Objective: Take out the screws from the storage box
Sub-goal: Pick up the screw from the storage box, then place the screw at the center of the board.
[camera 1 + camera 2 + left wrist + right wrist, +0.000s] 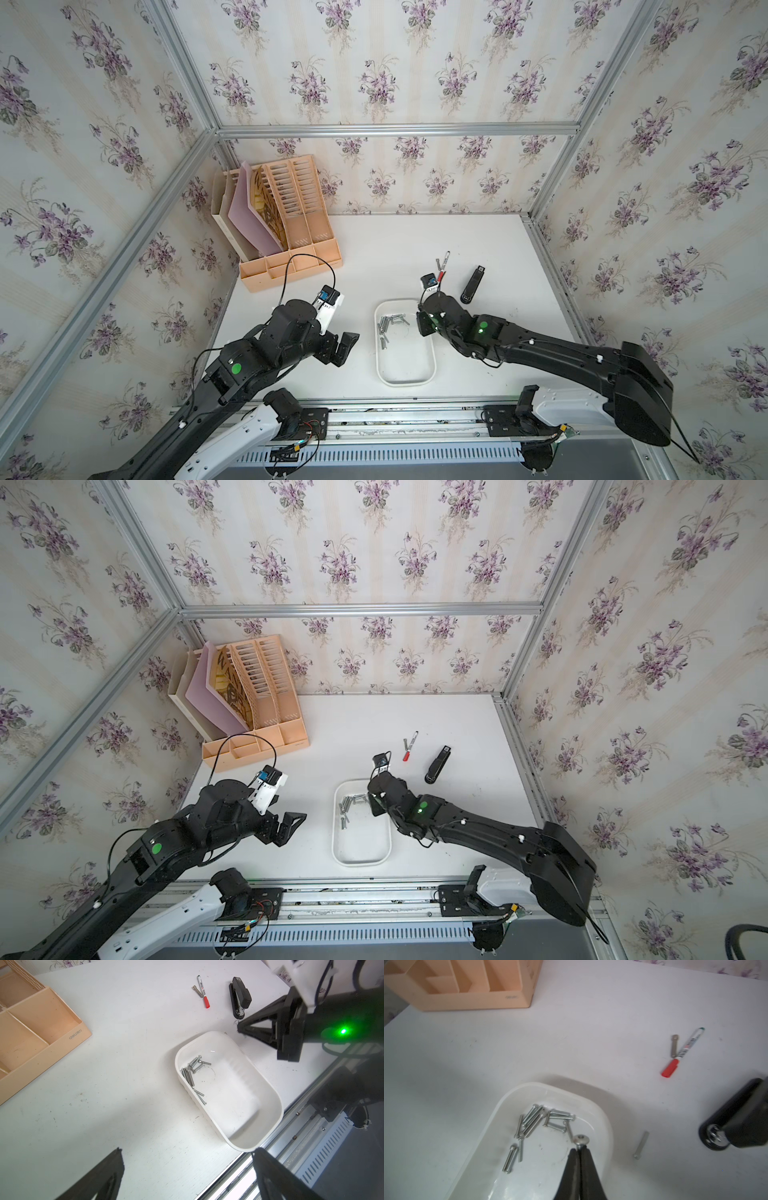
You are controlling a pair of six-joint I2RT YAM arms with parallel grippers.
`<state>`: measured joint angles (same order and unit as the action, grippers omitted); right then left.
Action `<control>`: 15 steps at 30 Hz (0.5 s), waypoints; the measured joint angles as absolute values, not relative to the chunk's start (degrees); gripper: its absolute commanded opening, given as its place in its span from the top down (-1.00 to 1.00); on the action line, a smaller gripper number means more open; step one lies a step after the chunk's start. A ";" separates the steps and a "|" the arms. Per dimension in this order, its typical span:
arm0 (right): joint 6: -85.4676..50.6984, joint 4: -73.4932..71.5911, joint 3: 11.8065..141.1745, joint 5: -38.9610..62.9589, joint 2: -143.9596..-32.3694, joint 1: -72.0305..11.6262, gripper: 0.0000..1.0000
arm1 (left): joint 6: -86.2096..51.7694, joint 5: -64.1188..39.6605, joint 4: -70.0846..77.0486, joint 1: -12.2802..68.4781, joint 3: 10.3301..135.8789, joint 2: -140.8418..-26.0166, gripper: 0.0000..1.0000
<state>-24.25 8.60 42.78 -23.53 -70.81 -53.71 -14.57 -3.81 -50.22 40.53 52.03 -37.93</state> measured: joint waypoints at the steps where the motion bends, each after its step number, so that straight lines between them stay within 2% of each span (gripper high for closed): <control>1: -25.58 8.62 41.80 -24.21 -69.71 -50.72 1.00 | -14.57 -3.81 -50.22 40.53 52.03 -37.56 -0.98; 5: -29.69 9.45 40.18 -21.96 -71.57 -38.46 1.00 | -14.55 -3.79 -50.22 40.56 52.03 -35.40 -0.98; 7: -30.57 9.93 40.45 -19.16 -74.96 -35.38 1.00 | -14.55 -3.79 -50.17 40.60 52.03 -34.85 -0.98; 15: -33.06 12.27 43.51 -13.10 -88.07 -32.36 1.00 | -14.06 -1.48 -50.15 41.04 51.75 -32.84 -0.99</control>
<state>-33.06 12.27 43.51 -13.10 -88.07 -32.36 -14.06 -1.48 -50.15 41.04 51.75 -32.84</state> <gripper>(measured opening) 0.065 0.993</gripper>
